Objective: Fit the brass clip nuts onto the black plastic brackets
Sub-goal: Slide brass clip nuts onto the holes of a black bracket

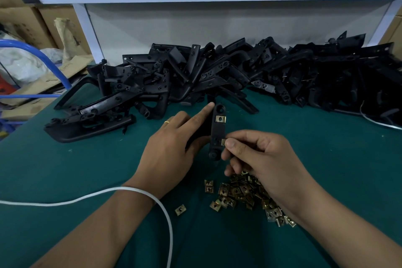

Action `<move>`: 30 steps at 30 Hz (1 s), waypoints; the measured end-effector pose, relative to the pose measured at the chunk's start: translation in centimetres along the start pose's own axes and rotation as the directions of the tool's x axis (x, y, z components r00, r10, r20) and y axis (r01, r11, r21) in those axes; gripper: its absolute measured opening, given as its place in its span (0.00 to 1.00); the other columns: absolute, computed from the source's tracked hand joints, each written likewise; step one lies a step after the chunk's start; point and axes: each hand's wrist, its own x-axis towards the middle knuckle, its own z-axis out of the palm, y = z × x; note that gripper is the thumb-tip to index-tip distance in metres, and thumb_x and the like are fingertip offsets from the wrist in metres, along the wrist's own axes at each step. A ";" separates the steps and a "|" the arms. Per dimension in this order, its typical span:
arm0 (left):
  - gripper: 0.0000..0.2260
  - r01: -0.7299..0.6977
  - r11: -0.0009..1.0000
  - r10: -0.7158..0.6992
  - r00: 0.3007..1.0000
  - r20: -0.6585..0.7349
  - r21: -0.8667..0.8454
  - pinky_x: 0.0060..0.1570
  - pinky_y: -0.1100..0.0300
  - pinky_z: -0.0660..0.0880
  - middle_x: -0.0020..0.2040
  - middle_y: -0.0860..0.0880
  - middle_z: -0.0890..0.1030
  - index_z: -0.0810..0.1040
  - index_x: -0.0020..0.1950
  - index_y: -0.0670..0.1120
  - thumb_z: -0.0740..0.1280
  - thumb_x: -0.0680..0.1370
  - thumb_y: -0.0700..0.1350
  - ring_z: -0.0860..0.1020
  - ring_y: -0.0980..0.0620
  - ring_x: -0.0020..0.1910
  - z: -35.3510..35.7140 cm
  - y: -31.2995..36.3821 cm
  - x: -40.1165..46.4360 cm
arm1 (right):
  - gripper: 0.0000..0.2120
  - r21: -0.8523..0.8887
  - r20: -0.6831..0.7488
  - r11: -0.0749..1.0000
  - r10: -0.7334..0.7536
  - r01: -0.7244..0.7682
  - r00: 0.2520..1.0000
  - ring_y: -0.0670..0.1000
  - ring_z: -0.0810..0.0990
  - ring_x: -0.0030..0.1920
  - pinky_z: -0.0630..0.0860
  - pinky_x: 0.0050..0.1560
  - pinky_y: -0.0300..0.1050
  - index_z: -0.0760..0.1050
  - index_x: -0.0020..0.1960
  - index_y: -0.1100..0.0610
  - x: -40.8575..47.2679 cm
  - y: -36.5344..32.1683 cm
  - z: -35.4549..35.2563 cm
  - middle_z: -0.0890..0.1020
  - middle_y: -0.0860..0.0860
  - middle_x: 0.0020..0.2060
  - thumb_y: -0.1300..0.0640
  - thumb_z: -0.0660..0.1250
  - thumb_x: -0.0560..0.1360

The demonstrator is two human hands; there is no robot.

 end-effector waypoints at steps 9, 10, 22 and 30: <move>0.28 -0.066 0.993 0.066 0.998 0.003 -0.101 0.42 0.49 0.77 0.50 0.55 0.71 0.60 0.81 0.61 0.57 0.80 0.56 0.75 0.51 0.47 0.3 -0.3 -0.1 | 0.10 0.095 0.139 0.993 0.052 -0.065 0.989 0.48 0.81 0.36 0.83 0.48 0.44 0.88 0.54 0.54 0.0 -0.4 -0.9 0.87 0.57 0.45 0.52 0.73 0.76; 0.28 -0.076 0.986 0.078 0.997 0.008 -0.150 0.42 0.50 0.77 0.50 0.55 0.72 0.60 0.81 0.61 0.58 0.80 0.56 0.75 0.51 0.47 0.4 -0.4 -0.2 | 0.12 0.133 0.172 0.987 0.065 -0.088 0.983 0.48 0.82 0.35 0.83 0.48 0.45 0.87 0.56 0.55 0.1 -0.4 -1.1 0.88 0.59 0.46 0.52 0.73 0.75; 0.27 -0.114 0.975 0.125 0.991 0.048 -0.191 0.43 0.50 0.77 0.51 0.56 0.71 0.64 0.81 0.58 0.64 0.81 0.47 0.75 0.52 0.47 0.2 -1.1 -0.3 | 0.12 0.196 0.204 0.974 0.075 -0.116 0.976 0.47 0.80 0.33 0.83 0.46 0.44 0.87 0.57 0.58 -0.1 -0.2 -0.5 0.88 0.61 0.48 0.57 0.71 0.76; 0.27 -0.119 0.991 0.120 0.992 0.028 -0.057 0.43 0.46 0.78 0.52 0.54 0.73 0.61 0.82 0.60 0.59 0.82 0.52 0.75 0.49 0.50 0.0 -0.6 -0.2 | 0.12 0.192 0.155 0.976 0.074 -0.104 0.985 0.47 0.77 0.32 0.82 0.45 0.43 0.87 0.56 0.55 -0.3 0.2 0.1 0.88 0.60 0.47 0.54 0.70 0.76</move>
